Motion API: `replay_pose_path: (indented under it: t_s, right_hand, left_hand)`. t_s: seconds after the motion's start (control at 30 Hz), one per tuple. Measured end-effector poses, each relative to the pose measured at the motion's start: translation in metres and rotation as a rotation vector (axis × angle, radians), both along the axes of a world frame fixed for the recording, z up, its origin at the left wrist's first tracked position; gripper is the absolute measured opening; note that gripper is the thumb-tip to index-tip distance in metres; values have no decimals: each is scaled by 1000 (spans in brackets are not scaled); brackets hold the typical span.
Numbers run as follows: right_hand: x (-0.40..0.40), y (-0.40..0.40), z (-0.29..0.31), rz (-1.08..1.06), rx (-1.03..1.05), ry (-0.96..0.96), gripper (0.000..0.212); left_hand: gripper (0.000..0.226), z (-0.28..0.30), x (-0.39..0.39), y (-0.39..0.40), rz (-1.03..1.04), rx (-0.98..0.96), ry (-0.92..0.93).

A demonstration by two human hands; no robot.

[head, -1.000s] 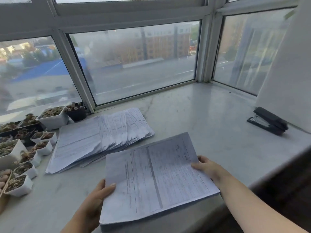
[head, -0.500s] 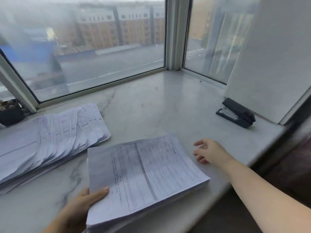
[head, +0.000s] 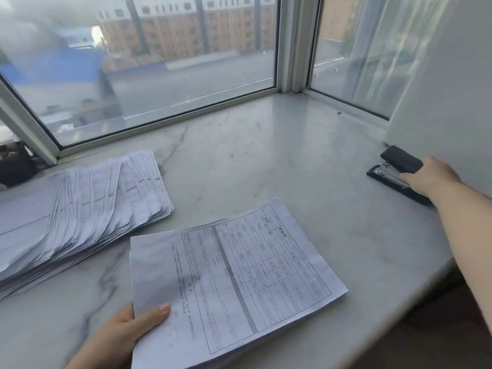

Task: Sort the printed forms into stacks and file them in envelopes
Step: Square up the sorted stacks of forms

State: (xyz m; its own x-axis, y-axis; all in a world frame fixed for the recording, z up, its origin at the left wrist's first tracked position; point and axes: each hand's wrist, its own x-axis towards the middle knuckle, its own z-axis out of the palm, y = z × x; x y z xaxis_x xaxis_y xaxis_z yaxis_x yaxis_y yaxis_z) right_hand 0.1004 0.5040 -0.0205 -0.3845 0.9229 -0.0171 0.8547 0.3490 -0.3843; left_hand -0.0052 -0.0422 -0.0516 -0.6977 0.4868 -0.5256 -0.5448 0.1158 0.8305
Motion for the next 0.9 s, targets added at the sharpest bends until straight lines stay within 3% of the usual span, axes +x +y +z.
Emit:
replay_pose_path:
  t_s: [0.13, 0.27, 0.47, 0.63, 0.73, 0.8, 0.9]
  right_hand:
    - [-1, -19, 0, 192, -2, 57, 39]
    - [-5, -78, 1, 451, -85, 34, 43]
    - [-4, -192, 10, 866, -243, -19, 38]
    - [-6, -256, 21, 1012, -437, -134, 40]
    - [-5, -277, 29, 1009, -283, -203, 53]
    - [7, -291, 31, 923, -110, -46, 58]
    - [39, -325, 26, 665, 9, 524, 8]
  left_hand:
    - [25, -1, 1, -2, -19, 39, -48]
    - [22, 5, 11, -14, 10, 27, -33]
    - [22, 12, 35, -100, 96, -18, -24]
    - [36, 13, 54, -179, 96, -19, -55]
    - [37, 15, 63, -197, 85, 17, -76]
    - [33, 18, 67, -202, 90, 54, -94]
    - [29, 22, 67, -208, 126, 80, -54]
